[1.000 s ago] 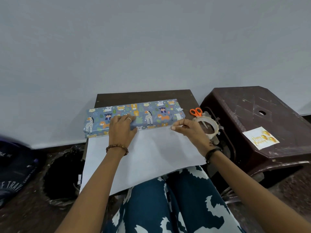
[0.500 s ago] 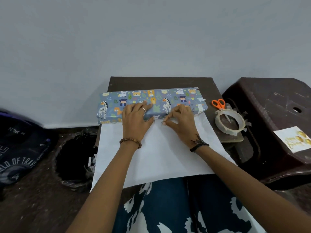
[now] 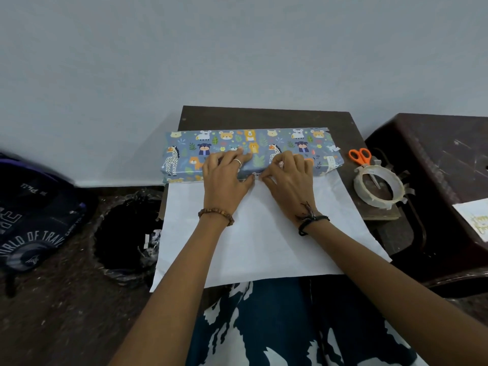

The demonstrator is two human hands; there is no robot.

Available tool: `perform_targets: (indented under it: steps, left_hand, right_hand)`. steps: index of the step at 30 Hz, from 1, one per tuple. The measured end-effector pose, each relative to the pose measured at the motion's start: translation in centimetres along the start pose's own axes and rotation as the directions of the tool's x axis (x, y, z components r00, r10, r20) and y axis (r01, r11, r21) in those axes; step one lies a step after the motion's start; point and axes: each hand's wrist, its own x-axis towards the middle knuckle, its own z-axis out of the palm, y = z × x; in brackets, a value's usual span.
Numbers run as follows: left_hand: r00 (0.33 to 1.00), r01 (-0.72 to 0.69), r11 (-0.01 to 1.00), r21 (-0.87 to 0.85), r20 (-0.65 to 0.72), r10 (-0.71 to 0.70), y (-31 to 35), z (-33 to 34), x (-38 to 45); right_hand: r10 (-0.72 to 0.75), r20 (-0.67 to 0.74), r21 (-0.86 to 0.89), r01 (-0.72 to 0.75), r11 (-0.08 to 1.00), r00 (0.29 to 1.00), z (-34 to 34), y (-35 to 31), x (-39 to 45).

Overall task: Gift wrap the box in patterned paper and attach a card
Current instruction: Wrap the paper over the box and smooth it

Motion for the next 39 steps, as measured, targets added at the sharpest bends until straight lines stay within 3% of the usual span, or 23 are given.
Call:
perform_targets:
  steps: [4,8,12,15,25,29,35,39]
  left_hand:
    - [0.999,0.013,1.000,0.006,0.041,-0.013,0.1,-0.2,0.1]
    - [1.000,-0.006,1.000,0.009,0.020,0.006,0.1,-0.3,0.2]
    - [0.997,-0.057,0.990,0.128,-0.038,0.062,0.6,-0.1,0.0]
    - [0.991,-0.064,0.972,0.227,-0.097,0.088,0.9,0.5,0.0]
    - [0.999,-0.030,0.963,0.269,-0.033,0.040,1.4,0.8,0.0]
    - [0.997,-0.069,0.935,0.347,-0.019,0.081,1.4,0.6,0.0]
    - [0.986,-0.159,0.780,0.605,0.055,0.159,0.6,0.7,0.2]
    - [0.983,-0.179,0.780,0.599,0.144,0.114,1.5,0.3,0.6]
  right_hand:
    - [-0.083,-0.028,-0.092,0.080,0.993,0.996,0.1,0.2,-0.1]
    - [0.014,0.035,0.127,-0.018,0.992,0.999,-0.5,0.1,0.5]
    - [0.051,0.087,0.185,-0.067,0.980,0.995,-1.3,-0.1,1.0]
    - [0.074,0.085,0.160,-0.087,0.983,0.994,-1.6,-0.2,1.3]
    - [0.110,0.234,0.130,-0.144,0.981,0.966,-2.8,-0.3,3.1]
    - [0.090,0.349,0.133,-0.144,0.981,0.933,-3.5,-0.2,3.9]
    - [0.095,0.484,0.246,-0.240,0.939,0.870,-4.7,1.2,3.7]
    - [0.031,0.611,0.347,-0.303,0.888,0.791,-7.1,1.6,2.2]
